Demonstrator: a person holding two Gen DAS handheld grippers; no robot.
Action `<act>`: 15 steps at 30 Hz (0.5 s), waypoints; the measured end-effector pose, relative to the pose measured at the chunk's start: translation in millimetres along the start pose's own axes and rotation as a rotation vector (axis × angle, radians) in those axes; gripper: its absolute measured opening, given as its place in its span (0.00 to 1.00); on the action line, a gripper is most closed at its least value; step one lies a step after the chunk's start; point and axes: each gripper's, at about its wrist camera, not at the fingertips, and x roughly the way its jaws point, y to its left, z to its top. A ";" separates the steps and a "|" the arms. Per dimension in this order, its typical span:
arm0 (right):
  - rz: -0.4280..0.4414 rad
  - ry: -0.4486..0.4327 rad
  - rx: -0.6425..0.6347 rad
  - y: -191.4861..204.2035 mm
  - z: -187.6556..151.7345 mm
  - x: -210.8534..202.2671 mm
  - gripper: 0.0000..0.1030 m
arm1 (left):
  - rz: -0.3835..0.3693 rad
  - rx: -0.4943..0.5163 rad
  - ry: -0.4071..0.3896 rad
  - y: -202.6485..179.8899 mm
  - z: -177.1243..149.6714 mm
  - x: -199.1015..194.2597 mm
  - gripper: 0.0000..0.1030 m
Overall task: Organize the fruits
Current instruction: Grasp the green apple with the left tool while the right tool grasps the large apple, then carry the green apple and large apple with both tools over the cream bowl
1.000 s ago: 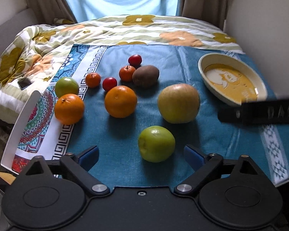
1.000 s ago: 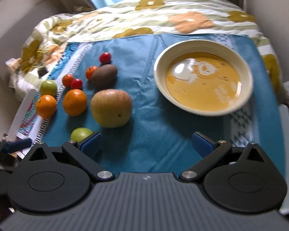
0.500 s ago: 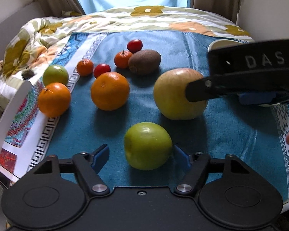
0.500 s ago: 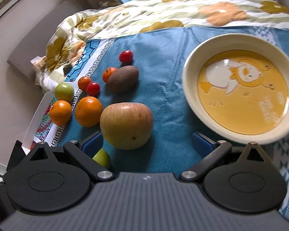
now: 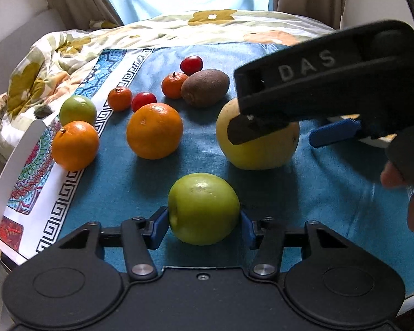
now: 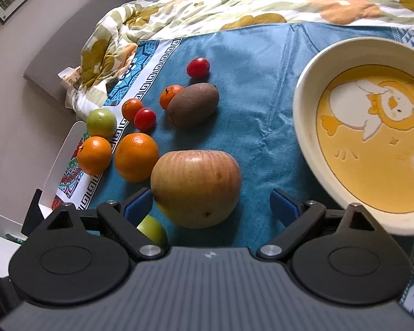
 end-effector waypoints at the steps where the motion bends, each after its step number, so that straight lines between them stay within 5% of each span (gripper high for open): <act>1: 0.005 0.000 0.002 0.4 0.5 0.8 1.00 | 0.001 0.003 -0.001 0.8 -0.1 0.5 0.56; 15: 0.024 0.014 -0.021 8.8 3.1 11.5 0.88 | 0.014 -0.003 -0.006 14.6 1.2 -0.1 0.56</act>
